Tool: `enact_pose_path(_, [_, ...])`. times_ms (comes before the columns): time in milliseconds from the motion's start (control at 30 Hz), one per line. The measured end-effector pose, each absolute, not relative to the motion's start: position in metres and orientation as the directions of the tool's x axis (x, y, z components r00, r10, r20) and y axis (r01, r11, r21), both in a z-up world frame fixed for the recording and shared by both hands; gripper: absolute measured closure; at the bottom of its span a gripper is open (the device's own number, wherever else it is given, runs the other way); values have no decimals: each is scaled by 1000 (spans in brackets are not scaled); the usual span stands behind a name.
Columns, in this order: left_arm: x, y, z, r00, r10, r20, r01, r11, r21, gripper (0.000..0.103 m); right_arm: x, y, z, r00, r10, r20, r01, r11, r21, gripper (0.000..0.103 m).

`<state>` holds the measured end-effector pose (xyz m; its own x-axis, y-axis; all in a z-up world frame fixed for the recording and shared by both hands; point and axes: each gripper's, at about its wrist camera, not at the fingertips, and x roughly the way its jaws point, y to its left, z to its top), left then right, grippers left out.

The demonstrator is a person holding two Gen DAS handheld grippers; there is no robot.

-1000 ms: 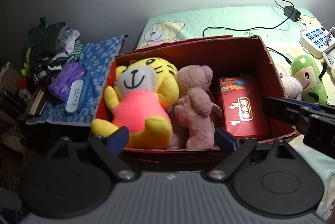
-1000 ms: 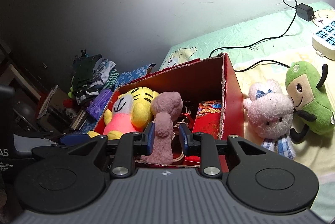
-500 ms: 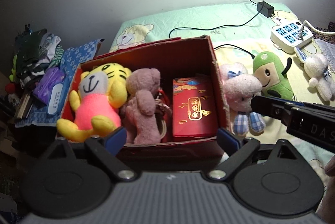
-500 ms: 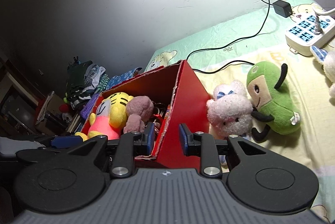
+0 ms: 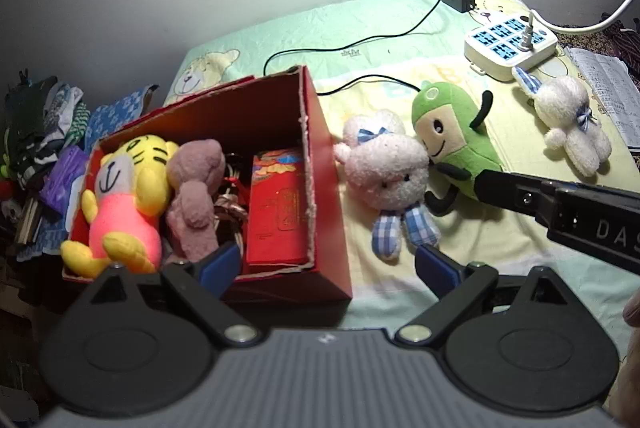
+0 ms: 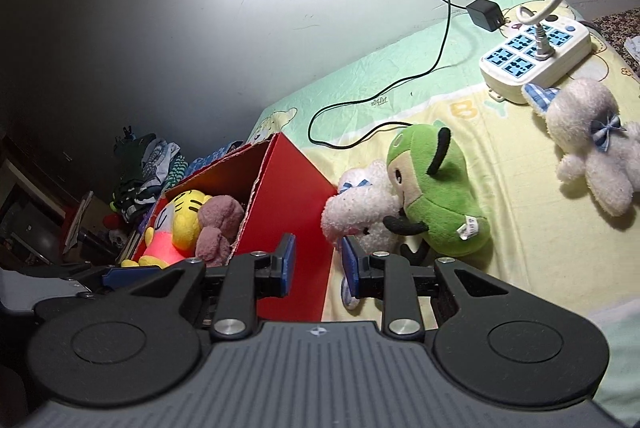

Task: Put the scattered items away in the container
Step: 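Move the right gripper over the white bunny plush with plaid ears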

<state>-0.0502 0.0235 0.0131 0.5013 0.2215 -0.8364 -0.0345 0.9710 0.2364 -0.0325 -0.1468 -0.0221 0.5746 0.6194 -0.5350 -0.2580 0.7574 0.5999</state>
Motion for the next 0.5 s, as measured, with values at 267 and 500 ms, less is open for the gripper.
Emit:
enact_pose_path(267, [-36, -4, 0, 477, 187, -859, 14, 975, 220, 7, -26, -175, -34, 577, 607, -547, -206, 756, 621, 75])
enact_pose_path(500, [-19, -30, -14, 455, 146, -879, 77, 976, 202, 7, -22, -204, -44, 591, 576, -565, -147, 765, 627, 75])
